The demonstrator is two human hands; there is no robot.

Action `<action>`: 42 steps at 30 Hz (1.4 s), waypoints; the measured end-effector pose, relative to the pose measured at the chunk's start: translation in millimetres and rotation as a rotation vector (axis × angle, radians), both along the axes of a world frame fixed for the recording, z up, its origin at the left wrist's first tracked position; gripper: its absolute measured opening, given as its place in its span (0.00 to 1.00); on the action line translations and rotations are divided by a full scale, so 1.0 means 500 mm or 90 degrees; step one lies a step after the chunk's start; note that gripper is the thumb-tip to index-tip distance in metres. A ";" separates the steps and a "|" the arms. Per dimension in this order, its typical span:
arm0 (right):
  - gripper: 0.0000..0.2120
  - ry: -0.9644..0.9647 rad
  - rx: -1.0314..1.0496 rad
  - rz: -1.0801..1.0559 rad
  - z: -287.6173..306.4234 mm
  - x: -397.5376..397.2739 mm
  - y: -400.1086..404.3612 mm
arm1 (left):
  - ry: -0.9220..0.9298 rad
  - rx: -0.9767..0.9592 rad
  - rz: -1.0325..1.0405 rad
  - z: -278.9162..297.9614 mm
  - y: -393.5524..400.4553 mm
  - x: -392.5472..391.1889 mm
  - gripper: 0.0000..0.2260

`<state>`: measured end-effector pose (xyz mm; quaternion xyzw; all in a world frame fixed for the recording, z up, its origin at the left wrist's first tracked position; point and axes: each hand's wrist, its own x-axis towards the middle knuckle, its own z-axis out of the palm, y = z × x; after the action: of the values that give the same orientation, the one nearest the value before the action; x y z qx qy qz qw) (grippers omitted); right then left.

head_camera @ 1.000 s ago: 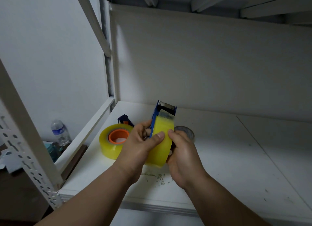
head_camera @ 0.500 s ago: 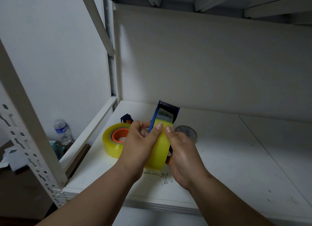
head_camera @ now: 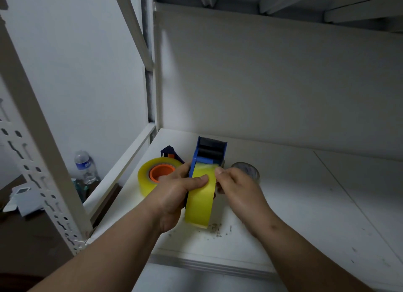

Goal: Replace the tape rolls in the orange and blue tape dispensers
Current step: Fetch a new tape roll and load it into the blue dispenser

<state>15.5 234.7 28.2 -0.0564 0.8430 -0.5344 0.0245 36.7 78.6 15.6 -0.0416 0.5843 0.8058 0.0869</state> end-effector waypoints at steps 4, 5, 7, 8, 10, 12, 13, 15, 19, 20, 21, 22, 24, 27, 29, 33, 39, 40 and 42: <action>0.06 0.251 0.151 -0.080 0.013 -0.026 0.007 | -0.002 0.002 0.012 -0.016 0.007 0.008 0.15; 0.06 0.280 0.187 -0.077 0.015 -0.030 0.004 | -0.001 -0.001 0.014 -0.019 0.009 0.009 0.15; 0.10 0.343 0.270 -0.077 0.018 -0.031 0.002 | 0.000 0.003 0.021 -0.024 0.010 0.008 0.15; 0.12 0.381 0.301 -0.078 0.020 -0.030 0.003 | 0.001 0.005 0.022 -0.025 0.010 0.008 0.14; 0.15 0.423 0.326 -0.056 0.025 -0.023 0.005 | 0.006 -0.001 0.018 -0.025 0.010 0.006 0.14; 0.17 0.419 0.346 0.000 0.022 -0.018 0.004 | 0.015 -0.003 0.010 -0.027 0.010 0.004 0.14; 0.17 0.411 0.360 0.034 0.019 -0.017 0.002 | 0.017 0.000 0.008 -0.029 0.010 0.003 0.15; 0.16 0.388 0.382 0.090 0.012 -0.017 0.001 | 0.014 0.009 0.012 -0.035 0.011 0.001 0.16; 0.10 0.360 0.376 0.134 -0.001 -0.025 0.000 | 0.013 0.028 0.010 -0.043 0.010 0.001 0.15; 0.09 0.357 0.373 0.137 -0.004 -0.028 0.001 | 0.015 0.032 0.005 -0.044 0.009 0.001 0.15; 0.08 0.357 0.374 0.141 -0.005 -0.032 0.002 | 0.017 0.033 0.001 -0.043 0.008 0.000 0.15; 0.07 0.355 0.379 0.146 -0.007 -0.036 0.002 | 0.017 0.034 -0.001 -0.043 0.007 -0.001 0.14; 0.05 0.352 0.392 0.154 -0.006 -0.043 0.002 | 0.015 0.035 -0.005 -0.043 0.005 -0.003 0.15; 0.07 0.379 0.439 0.153 -0.007 -0.052 -0.001 | -0.004 0.034 -0.005 -0.045 0.003 -0.008 0.16; 0.08 0.387 0.474 0.144 -0.008 -0.053 -0.003 | -0.024 0.028 0.006 -0.047 0.001 -0.011 0.17; 0.08 0.353 0.462 0.103 -0.015 -0.055 -0.007 | -0.043 0.034 0.034 -0.051 0.005 -0.016 0.18; 0.10 0.237 0.393 0.057 -0.003 -0.068 -0.016 | -0.046 0.040 0.056 -0.053 0.014 -0.021 0.17; 0.10 0.248 0.402 0.062 -0.002 -0.067 -0.016 | -0.046 0.034 0.056 -0.051 0.013 -0.022 0.17; 0.08 0.269 0.392 0.073 -0.001 -0.065 -0.015 | -0.040 0.014 0.048 -0.050 0.011 -0.026 0.16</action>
<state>-17.2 227.0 28.0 -0.2028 0.9461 -0.2300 -0.1042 23.4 84.3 -9.2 -0.0876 0.5705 0.8131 0.0754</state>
